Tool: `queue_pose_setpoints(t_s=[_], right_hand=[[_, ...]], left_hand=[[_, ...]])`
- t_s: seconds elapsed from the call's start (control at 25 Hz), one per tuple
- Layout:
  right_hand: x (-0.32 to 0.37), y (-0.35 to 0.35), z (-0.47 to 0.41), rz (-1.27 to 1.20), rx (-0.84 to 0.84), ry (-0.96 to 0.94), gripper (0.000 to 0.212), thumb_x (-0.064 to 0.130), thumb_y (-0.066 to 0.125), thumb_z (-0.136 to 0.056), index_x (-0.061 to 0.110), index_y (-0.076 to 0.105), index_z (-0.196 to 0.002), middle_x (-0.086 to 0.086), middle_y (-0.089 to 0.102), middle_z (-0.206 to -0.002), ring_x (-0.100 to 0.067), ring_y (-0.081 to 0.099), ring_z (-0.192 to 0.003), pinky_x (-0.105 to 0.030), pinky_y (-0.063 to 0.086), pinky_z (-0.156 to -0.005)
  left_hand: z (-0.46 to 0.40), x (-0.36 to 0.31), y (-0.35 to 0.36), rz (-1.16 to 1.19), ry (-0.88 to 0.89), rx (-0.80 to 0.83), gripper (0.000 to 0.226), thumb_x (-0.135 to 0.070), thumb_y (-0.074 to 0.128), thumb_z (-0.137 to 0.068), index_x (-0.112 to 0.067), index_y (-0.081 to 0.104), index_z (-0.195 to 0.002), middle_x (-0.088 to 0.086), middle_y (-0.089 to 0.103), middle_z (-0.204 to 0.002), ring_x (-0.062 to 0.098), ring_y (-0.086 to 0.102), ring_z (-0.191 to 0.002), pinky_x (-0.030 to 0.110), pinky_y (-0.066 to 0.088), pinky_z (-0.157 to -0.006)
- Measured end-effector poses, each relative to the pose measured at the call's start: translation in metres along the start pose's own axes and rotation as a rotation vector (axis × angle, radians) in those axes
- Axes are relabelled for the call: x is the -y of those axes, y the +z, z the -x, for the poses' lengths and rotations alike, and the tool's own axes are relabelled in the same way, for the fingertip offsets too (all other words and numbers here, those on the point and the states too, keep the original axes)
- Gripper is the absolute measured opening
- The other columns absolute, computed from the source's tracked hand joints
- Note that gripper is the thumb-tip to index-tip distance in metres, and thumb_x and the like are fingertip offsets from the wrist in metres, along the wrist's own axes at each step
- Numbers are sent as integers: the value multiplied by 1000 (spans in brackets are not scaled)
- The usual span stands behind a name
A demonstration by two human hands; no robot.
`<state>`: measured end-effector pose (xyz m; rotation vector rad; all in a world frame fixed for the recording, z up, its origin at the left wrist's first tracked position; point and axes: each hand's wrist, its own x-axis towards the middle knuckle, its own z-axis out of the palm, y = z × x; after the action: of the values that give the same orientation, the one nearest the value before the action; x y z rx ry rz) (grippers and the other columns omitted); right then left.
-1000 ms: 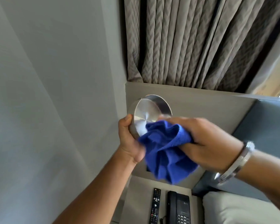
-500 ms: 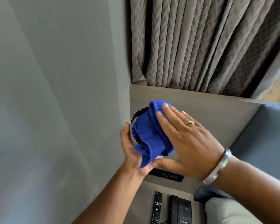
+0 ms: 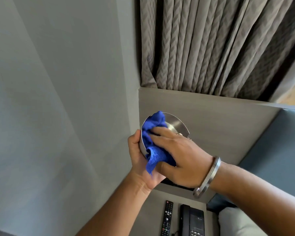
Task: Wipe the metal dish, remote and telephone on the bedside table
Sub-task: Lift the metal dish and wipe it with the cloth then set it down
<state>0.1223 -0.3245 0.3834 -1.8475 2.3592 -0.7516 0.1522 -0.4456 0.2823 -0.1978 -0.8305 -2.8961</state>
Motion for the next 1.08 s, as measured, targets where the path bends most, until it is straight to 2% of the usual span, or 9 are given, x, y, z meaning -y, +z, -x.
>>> queue_pose_setpoints(t_s=[0.12, 0.24, 0.4, 0.56, 0.72, 0.84, 0.96, 1.0, 1.08], right_hand=[[-6, -23, 4, -55, 242, -99, 34, 9, 50, -68, 12, 62, -100, -3, 64, -101, -19, 58, -94, -38, 48, -81], [-14, -47, 9, 250, 395, -162, 22, 21, 47, -81, 28, 58, -100, 11, 64, -99, -13, 57, -94, -35, 50, -79], [-5, -39, 5, 656, 192, -264, 23, 19, 38, -88, 21, 56, -102, 3, 62, -100, -23, 56, -93, -38, 49, -82], [-4, -23, 9, 710, -5, 79, 34, 15, 35, -81, 16, 47, -113, -3, 54, -100, -24, 57, -77, -33, 46, -63], [-8, -20, 18, 302, 101, 277, 12, 20, 57, -76, 24, 52, -86, 3, 60, -79, -21, 58, -65, -31, 46, -58], [-8, -6, 8, -272, -119, 405, 18, 14, 58, -75, 20, 49, -62, 5, 52, -52, -8, 49, -48, -22, 39, -50], [-19, 16, -16, -1119, -489, 683, 9, 16, 64, -81, 15, 68, -73, -8, 73, -76, -20, 70, -76, -39, 56, -74], [-30, 24, -22, -1213, -568, 738, 7, 15, 64, -83, 16, 70, -80, -10, 74, -85, -24, 70, -83, -44, 56, -81], [-52, 35, -16, -1019, -590, 720, 6, 12, 61, -86, 11, 66, -86, -11, 72, -87, -21, 67, -84, -47, 54, -81]], left_hand=[[7, 1, 2, -6, -45, -30, 57, -64, 60, -72, -11, 69, -93, 8, 71, -85, 24, 70, -86, 34, 57, -75], [7, 4, 12, -46, -124, -19, 67, -66, 63, -67, -11, 72, -104, 10, 73, -98, 26, 68, -96, 39, 54, -84], [1, 4, 21, -19, -180, -28, 72, -65, 60, -72, -22, 62, -129, 6, 65, -119, 28, 54, -116, 49, 35, -103], [-11, -7, 19, -52, -91, 51, 76, -59, 61, -73, -16, 53, -135, 12, 59, -125, 30, 52, -117, 44, 43, -95], [-16, 4, 17, -116, -62, 116, 64, -49, 70, -75, 1, 64, -115, 23, 67, -112, 35, 62, -108, 43, 49, -96], [-22, 14, 6, -170, -66, 75, 62, -54, 63, -80, -2, 63, -116, 20, 67, -107, 32, 62, -106, 45, 44, -101], [-33, 10, -20, -180, -35, 57, 66, -57, 58, -80, -13, 59, -129, 12, 65, -123, 28, 56, -119, 41, 43, -103], [-39, 6, -32, -167, -33, 27, 65, -56, 56, -82, -14, 58, -132, 11, 64, -127, 28, 54, -122, 42, 44, -102], [-47, 1, -63, -21, -105, -85, 67, -57, 54, -83, -16, 56, -136, 13, 62, -132, 33, 54, -125, 48, 46, -100]])
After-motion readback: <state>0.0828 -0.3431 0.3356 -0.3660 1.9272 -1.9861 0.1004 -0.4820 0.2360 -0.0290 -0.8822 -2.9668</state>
